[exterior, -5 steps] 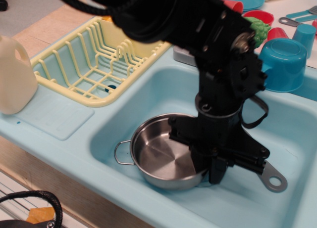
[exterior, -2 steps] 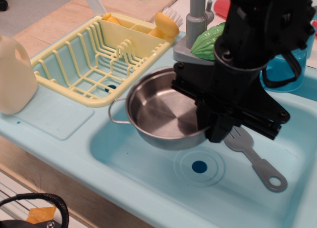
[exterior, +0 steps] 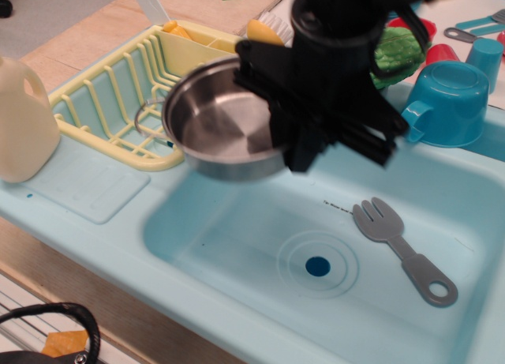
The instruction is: Put pot or pan from sink into drying rack
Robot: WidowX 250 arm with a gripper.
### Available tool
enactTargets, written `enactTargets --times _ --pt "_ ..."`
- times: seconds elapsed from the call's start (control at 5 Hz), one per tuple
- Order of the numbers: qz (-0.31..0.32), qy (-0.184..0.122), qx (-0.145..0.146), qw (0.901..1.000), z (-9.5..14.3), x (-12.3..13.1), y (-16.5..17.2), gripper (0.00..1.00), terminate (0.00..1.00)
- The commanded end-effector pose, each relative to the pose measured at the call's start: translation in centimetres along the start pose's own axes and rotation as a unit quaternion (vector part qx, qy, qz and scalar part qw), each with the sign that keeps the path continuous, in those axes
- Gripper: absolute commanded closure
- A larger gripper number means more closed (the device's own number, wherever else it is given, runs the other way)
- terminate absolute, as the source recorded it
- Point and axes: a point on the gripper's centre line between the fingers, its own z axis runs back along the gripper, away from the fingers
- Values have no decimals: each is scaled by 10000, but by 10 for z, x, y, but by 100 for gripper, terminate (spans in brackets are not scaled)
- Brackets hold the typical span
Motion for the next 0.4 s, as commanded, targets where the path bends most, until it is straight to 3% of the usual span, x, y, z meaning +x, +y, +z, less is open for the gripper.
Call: enactTargets --times 0.0,0.2 --pt "42 -206 -41 9998 3 20 36 100 0" --pt "109 -59 -20 9999 -5 29 56 100 100"
